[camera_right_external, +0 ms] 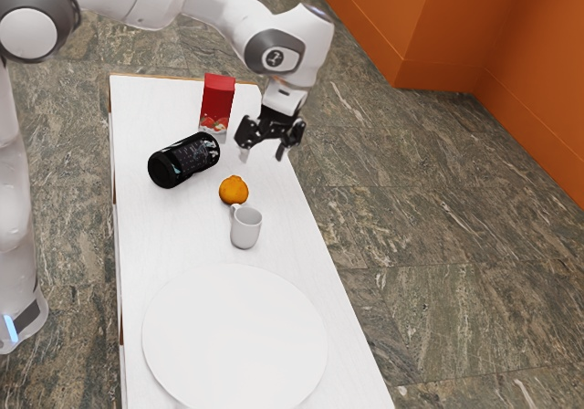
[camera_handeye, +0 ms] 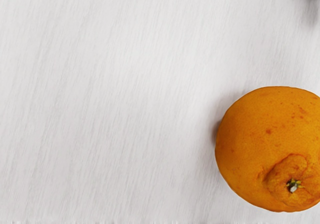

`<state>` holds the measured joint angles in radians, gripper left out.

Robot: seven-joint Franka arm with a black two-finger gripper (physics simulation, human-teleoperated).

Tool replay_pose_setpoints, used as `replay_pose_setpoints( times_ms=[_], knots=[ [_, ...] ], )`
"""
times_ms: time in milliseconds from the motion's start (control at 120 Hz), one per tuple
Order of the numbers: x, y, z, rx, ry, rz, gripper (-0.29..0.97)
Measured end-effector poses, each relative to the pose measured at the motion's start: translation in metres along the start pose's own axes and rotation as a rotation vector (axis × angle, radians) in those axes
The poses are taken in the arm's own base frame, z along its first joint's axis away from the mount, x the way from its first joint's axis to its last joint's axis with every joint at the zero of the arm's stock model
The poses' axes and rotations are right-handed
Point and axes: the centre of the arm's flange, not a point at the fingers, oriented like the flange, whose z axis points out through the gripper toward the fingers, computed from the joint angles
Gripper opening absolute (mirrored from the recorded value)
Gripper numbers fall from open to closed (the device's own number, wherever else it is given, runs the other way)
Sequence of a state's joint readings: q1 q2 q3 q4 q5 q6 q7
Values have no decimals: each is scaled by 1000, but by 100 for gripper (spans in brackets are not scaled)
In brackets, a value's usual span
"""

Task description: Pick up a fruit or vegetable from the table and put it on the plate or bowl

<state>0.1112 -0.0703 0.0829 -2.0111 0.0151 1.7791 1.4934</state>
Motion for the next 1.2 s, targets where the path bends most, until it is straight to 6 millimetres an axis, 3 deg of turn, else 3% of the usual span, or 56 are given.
replay_pose_setpoints(
  times_ms=[150, 525, 683, 817, 1200],
  knots=[
    [-4, -5, 0, 61, 11, -9, 68],
    [23, -1, 2, 92, 25, 36, 68],
    [1, 25, -17, 115, 33, 9, 68],
    [-5, 57, -15, 119, 39, 12, 68],
    [-1, 72, 10, 85, 37, 31, 68]
  ],
)
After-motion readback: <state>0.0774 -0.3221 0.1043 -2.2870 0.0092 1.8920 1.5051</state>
